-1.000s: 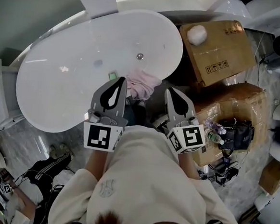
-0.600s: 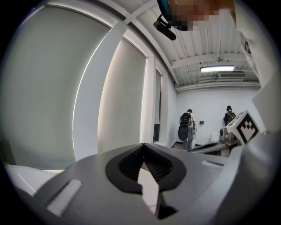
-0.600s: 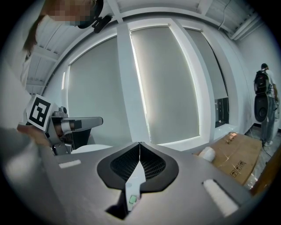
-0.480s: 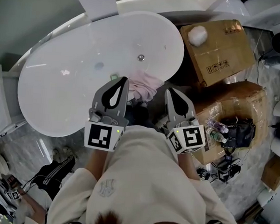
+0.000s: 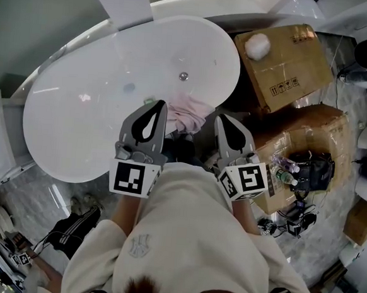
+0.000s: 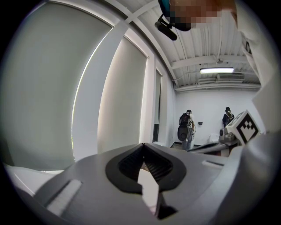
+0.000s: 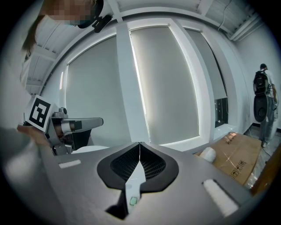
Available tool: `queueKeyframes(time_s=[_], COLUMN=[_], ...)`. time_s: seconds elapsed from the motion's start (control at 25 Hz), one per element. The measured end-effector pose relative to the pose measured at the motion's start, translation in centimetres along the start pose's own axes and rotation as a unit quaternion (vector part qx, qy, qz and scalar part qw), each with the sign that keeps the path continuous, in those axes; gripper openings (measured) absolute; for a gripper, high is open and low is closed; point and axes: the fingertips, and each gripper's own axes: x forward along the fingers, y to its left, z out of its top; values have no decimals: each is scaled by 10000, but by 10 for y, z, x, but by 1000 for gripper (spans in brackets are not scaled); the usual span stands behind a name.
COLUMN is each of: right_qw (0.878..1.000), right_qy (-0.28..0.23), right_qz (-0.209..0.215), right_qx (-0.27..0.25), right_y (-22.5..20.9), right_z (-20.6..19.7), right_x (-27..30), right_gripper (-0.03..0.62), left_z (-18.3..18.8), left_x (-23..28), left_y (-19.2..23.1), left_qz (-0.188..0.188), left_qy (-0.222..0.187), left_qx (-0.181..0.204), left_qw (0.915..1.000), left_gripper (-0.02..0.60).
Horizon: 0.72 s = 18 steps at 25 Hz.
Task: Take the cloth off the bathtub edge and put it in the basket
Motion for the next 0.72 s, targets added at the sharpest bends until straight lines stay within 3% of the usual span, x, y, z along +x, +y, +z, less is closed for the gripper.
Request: queueKeyframes(time_s=[0.72], right_qw=[9999], right_qy=[-67], right_qz=[-131], right_qx=[24], right_y=[-5], right_z=[4], right_x=[2], right_gripper=[0], left_z=[1], left_x=[9], left_y=[-2], left_qz=[-196], left_qy=[3], left_qx=[-45], left_qw=[9998], left_gripper=[49])
